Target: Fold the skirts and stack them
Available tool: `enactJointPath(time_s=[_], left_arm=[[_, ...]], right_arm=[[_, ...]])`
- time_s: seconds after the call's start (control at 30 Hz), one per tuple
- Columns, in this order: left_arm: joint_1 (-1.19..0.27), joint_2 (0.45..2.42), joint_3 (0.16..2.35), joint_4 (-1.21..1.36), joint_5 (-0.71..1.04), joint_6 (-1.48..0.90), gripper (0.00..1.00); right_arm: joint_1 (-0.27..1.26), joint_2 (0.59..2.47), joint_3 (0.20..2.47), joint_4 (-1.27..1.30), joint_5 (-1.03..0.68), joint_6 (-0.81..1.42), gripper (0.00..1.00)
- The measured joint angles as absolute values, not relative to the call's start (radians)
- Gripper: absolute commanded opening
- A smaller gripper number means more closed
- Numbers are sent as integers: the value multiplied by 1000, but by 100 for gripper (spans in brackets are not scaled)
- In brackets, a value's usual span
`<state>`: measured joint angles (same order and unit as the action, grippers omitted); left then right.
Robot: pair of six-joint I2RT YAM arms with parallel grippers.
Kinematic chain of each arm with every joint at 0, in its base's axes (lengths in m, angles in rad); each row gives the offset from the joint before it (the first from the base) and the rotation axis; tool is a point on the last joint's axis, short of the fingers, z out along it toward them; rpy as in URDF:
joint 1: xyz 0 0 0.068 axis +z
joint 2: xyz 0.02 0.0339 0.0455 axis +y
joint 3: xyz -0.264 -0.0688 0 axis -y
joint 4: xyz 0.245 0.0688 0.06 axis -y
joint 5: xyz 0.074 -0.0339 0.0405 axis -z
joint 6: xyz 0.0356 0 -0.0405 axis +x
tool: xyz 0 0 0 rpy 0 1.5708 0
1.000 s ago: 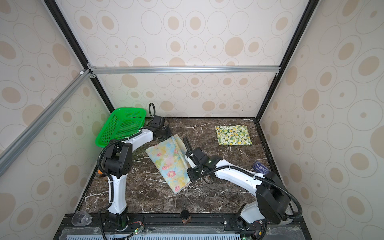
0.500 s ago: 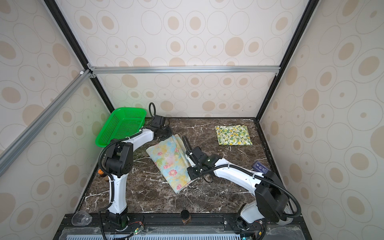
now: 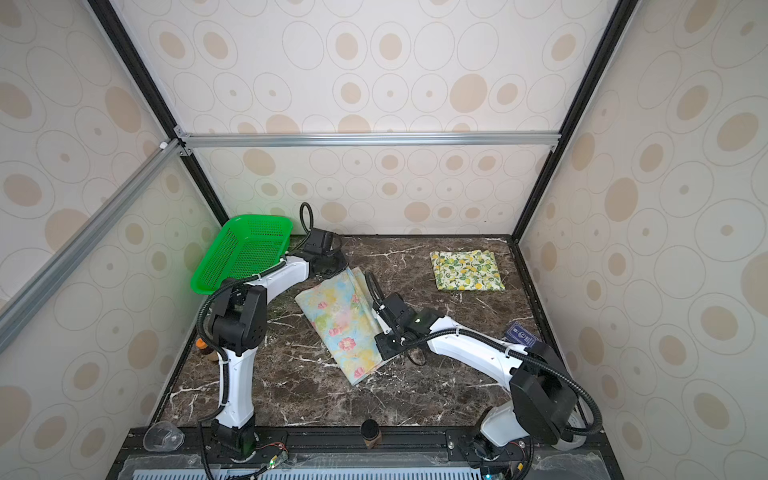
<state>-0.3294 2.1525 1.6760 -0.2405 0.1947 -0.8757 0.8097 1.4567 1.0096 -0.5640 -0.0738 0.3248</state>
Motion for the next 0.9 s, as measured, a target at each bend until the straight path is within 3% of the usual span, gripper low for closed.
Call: enactJointPath(time_s=[0.9], left_arm=[[-353, 2252, 1746, -232, 204, -875, 0]], right_arm=[[757, 1488, 957, -517, -109, 333, 0]])
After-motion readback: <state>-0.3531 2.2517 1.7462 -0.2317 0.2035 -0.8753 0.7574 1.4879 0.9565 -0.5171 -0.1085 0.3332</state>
